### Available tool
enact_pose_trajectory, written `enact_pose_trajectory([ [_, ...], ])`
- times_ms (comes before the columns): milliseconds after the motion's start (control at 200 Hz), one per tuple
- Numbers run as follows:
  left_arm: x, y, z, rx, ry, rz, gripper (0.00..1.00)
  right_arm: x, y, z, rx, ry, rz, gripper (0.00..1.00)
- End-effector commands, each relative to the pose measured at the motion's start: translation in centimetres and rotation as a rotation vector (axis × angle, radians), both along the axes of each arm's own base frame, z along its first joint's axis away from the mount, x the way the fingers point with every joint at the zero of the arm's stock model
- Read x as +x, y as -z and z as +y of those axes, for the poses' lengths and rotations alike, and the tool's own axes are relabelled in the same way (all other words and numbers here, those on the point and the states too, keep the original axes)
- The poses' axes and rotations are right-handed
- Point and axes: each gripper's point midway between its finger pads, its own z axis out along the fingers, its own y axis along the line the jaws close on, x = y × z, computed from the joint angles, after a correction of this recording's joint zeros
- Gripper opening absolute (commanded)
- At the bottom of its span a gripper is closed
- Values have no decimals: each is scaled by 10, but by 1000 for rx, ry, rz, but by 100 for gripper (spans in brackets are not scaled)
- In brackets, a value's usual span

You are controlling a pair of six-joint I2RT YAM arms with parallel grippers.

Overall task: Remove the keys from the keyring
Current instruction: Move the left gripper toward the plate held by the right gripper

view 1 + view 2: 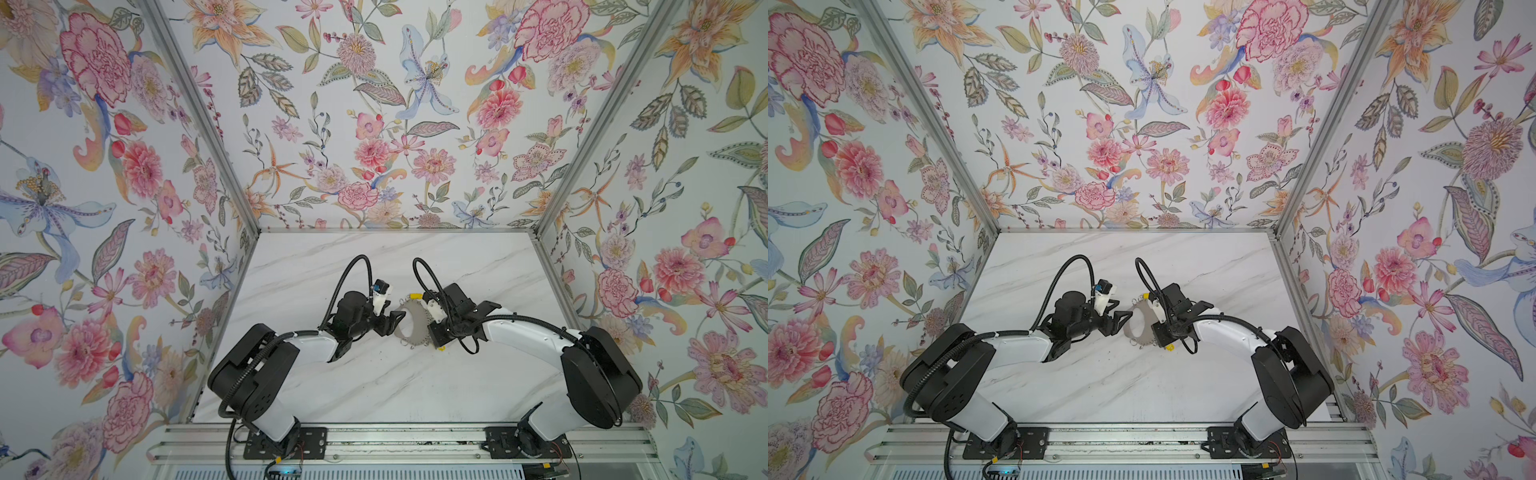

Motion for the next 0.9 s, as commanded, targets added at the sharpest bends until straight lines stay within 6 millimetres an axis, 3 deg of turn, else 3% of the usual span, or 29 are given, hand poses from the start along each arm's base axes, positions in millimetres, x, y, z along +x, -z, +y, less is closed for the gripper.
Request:
enact_pose_trajectory([
  [0, -11, 2, -22, -46, 123, 59, 61, 7, -2, -18, -23, 33, -17, 6],
  [225, -20, 5, -58, -58, 260, 84, 59, 7, -4, -26, -28, 32, -29, 6],
  [365, -37, 8, -83, -53, 402, 101, 63, 5, -22, -20, 23, -14, -73, 6],
  [651, -51, -4, -85, -74, 509, 34, 66, 1, -70, -6, 202, -89, -186, 6],
  [896, -43, -23, -90, -125, 538, -21, 68, 0, -77, -5, 220, -103, -187, 6],
])
